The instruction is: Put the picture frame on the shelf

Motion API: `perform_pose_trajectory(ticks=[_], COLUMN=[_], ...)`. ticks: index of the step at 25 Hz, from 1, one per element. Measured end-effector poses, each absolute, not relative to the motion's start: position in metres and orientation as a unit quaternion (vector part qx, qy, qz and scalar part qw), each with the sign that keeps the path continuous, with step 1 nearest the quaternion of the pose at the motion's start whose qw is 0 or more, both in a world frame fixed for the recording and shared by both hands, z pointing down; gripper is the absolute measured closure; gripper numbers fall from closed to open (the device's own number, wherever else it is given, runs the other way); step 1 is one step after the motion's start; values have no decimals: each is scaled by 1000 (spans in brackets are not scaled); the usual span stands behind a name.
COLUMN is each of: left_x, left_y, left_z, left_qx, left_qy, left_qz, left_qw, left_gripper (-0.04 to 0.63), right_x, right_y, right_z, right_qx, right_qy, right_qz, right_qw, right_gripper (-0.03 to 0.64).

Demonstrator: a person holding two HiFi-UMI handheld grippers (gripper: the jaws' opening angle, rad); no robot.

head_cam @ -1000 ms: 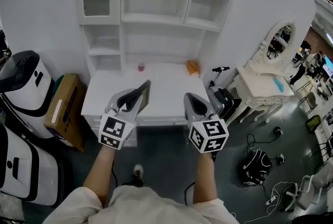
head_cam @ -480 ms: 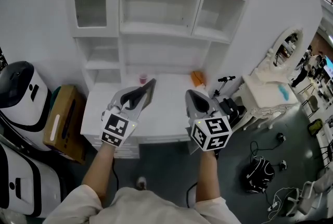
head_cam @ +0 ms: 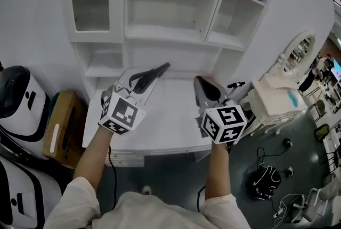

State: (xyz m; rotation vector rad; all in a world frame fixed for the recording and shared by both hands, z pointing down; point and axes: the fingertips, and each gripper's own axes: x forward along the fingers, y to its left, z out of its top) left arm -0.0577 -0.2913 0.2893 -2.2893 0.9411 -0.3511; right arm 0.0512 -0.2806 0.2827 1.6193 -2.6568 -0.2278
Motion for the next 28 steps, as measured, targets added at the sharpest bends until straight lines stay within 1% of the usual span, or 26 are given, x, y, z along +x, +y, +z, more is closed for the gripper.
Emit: perform_pose_trajectory(ticks=[8, 15, 19, 23, 28], left_x=[-50, -36, -21, -8, 8], left_y=[-333, -369, -386, -401, -413], left_z=[259, 252, 236, 212, 171], left_qx=[-831, -753, -740, -721, -688], left_qy=[327, 309, 308, 318, 332], left_qz=[-189, -305, -311, -311, -313], left_qw=[409, 494, 510, 531, 564], left_gripper=[532, 532, 532, 532, 532], right_x=[36, 36, 43, 56, 66], right_y=[-332, -369, -390, -411, -430], right_z=[239, 224, 222, 197, 166], right_qx=[497, 496, 481, 468, 452], right_qy=[-864, -861, -871, -880, -885], right_qz=[-84, -110, -100, -77, -108], right_qw=[-11, 10, -3, -36, -34], right_gripper=[611, 611, 612, 612, 612])
